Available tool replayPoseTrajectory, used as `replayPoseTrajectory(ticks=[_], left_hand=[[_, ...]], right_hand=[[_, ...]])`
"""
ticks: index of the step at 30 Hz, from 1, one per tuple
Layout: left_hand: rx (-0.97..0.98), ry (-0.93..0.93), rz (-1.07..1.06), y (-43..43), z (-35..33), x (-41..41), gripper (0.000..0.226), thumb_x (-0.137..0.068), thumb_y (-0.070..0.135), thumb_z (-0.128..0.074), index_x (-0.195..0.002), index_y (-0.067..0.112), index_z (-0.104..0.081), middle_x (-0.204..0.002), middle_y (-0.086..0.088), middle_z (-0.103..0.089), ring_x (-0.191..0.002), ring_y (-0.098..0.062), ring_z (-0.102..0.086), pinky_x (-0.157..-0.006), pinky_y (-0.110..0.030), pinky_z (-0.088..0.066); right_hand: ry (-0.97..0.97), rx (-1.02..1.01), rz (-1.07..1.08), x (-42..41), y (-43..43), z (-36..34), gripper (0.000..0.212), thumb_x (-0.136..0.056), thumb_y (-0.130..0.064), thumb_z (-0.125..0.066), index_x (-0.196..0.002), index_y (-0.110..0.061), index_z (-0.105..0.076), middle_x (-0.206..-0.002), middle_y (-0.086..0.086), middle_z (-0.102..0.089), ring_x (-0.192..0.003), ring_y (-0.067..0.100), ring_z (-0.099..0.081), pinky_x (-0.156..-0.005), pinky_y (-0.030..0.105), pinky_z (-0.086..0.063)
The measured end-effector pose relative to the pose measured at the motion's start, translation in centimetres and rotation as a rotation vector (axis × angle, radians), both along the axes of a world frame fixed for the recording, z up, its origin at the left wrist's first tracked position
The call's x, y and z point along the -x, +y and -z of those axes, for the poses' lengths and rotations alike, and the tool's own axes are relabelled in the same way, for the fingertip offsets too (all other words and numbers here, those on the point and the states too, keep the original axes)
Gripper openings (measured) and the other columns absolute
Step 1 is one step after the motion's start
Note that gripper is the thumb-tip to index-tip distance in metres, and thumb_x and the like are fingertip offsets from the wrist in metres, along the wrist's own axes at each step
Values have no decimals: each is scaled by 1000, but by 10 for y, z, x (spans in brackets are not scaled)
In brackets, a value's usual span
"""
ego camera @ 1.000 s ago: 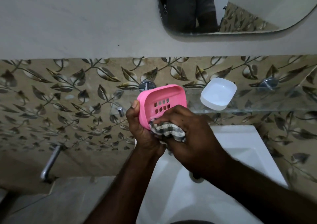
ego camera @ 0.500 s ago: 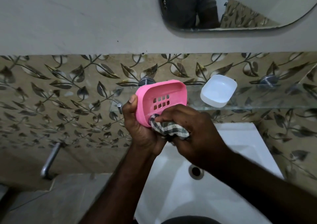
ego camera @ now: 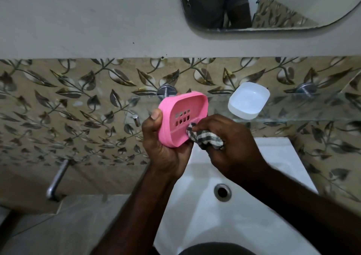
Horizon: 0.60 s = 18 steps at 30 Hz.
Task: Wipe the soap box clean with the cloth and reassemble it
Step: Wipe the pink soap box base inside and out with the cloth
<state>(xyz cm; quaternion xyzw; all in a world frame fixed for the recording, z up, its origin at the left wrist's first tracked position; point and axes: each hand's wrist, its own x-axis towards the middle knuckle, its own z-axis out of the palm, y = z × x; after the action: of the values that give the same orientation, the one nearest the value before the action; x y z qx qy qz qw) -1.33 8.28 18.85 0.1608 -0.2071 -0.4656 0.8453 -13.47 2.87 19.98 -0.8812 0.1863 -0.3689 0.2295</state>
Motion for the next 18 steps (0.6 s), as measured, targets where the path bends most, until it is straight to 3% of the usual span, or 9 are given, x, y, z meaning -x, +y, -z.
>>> replayPoseTrajectory(ticks=[4,7,10,12,15,18], left_hand=[[-70,-8,-27,0,-5,4,41,-66,46,-66,-88,13,-76,-82,-5,-72,-78,-19,-68,-72,-28,-55],[-66,-13,-46,4,-5,2,46,-76,42,-40,-75,17,-78,-75,0,-73,-73,-14,-69,-69,-25,-55],[-33,-47,-33,2,-4,-2,38,-69,45,-63,-91,16,-75,-89,-3,-73,-88,-20,-66,-81,-33,-51],[-30,-58,-8,0,0,-2,44,-61,46,-73,-91,14,-75,-88,-5,-72,-86,-21,-66,-81,-33,-51],[4,-53,28,0,3,-2,42,-61,45,-70,-89,13,-76,-83,-5,-73,-80,-19,-68,-76,-30,-55],[-4,-19,34,2,1,-2,49,-63,45,-71,-97,11,-72,-92,-9,-71,-89,-25,-65,-84,-37,-49]], right_hand=[[-43,3,-96,-8,28,-8,30,-71,2,-67,-97,-11,-74,-95,3,-71,-89,19,-67,-77,30,-53],[-12,42,-96,-3,9,-2,35,-68,4,-66,-99,-9,-73,-97,5,-72,-89,24,-68,-77,37,-54],[10,3,-20,1,-5,1,21,-76,-3,-65,-94,-13,-71,-92,2,-69,-85,23,-66,-70,42,-54],[-3,-13,-63,-4,8,-4,19,-76,-2,-65,-90,-13,-71,-88,2,-67,-82,21,-65,-69,40,-53],[11,2,-172,-6,22,-12,29,-70,1,-67,-95,-11,-73,-92,4,-69,-86,23,-66,-71,39,-53],[57,38,-137,1,0,-3,32,-68,-1,-65,-97,-13,-71,-93,3,-69,-85,25,-66,-69,42,-53]])
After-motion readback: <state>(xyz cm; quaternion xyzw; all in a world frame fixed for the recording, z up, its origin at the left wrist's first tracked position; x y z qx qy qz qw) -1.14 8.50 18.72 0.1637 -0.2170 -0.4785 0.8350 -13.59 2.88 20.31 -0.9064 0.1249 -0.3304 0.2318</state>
